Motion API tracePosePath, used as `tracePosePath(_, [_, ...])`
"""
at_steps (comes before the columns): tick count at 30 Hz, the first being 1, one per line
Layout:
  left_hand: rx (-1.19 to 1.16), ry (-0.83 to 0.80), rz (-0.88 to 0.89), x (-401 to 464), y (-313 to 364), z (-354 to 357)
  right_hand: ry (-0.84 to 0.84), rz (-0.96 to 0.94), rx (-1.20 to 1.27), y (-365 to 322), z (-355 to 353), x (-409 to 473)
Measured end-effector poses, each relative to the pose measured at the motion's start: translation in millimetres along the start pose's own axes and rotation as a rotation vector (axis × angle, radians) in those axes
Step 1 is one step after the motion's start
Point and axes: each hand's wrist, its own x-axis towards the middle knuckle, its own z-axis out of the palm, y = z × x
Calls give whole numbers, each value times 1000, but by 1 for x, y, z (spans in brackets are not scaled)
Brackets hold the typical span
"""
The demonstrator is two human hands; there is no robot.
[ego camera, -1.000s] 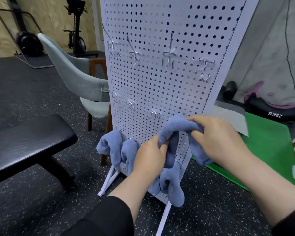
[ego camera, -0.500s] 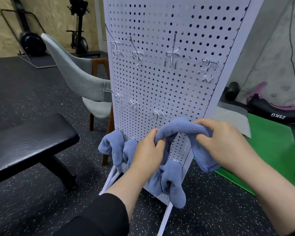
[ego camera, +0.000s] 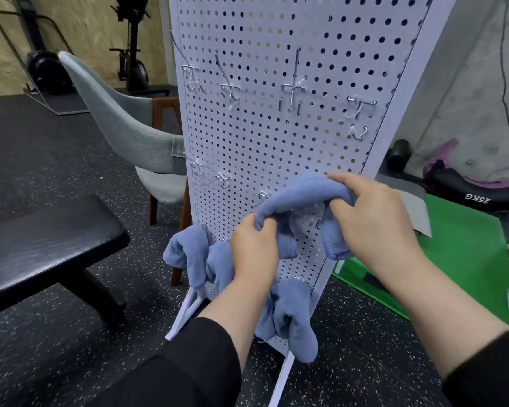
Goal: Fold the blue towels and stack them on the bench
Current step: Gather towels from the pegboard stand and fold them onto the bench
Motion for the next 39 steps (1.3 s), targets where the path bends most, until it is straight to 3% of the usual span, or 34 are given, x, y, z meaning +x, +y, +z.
tracePosePath(11, [228,-348,98,-3,-45,4,-150,-44,-109,37,35,-53])
tracePosePath(18, [234,-540,109,-13,-40,-20,-286,7,-174,23,27,-61])
tracePosePath(24, [265,-623,53,-21,-25,-56,-122,-18,-140,7,11,-70])
tracePosePath(29, [381,-451,104,-19,-8,-127,-127,-140,17,-45,29,-79])
tracePosePath(35, [663,-91,201,-30,1,-291,-400,-369,194,-168,111,-112])
tracePosePath(39, [780,155,96,-49,-13,-410,-553,-548,280,-263,170,-137])
